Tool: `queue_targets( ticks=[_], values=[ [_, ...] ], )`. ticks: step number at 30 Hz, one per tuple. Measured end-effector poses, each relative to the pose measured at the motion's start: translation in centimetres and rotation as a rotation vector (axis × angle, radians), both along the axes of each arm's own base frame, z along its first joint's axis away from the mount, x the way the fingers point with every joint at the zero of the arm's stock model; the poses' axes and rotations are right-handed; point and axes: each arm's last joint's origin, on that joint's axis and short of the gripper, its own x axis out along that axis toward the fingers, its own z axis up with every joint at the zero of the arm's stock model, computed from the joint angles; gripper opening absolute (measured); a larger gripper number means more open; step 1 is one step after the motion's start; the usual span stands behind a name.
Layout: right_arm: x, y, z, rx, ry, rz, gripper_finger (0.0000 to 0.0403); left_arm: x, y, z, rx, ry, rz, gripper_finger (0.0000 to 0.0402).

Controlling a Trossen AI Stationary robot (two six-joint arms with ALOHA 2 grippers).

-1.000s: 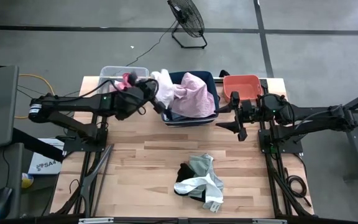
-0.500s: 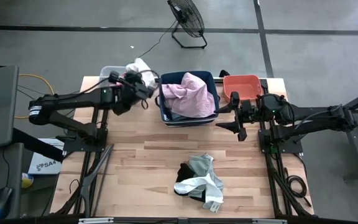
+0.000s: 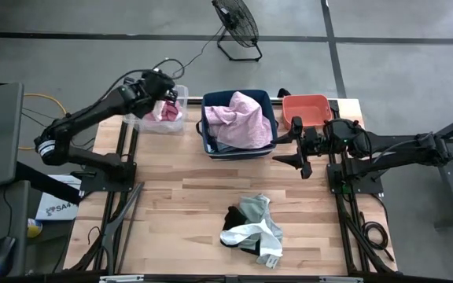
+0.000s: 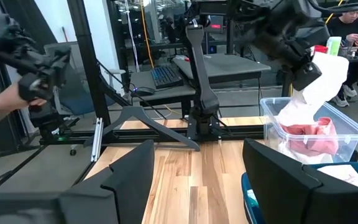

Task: Pick & Place Cloths
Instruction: Put the white underwear into the transparent bin

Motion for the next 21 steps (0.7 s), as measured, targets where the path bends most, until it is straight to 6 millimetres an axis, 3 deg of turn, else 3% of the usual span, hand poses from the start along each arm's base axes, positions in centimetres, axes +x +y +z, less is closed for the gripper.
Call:
queue_targets(
  ticks=[9,15,21],
  values=[
    [0.0,0.0,0.0,0.000,0.000,-0.001,0.0237,-1.6,1.9,-0.2,-0.035,0.140,0.013,0.0006],
    [0.0,0.0,0.0,0.000,0.002,-0.001,0.0237,-0.6,2.8,-1.4,-0.081,0.333,-0.052,0.0006],
    [0.0,0.0,-0.1,0.001,0.006,0.000,0.0237,0.7,4.0,-4.1,-0.212,0.547,-0.134,0.0006]
  ],
)
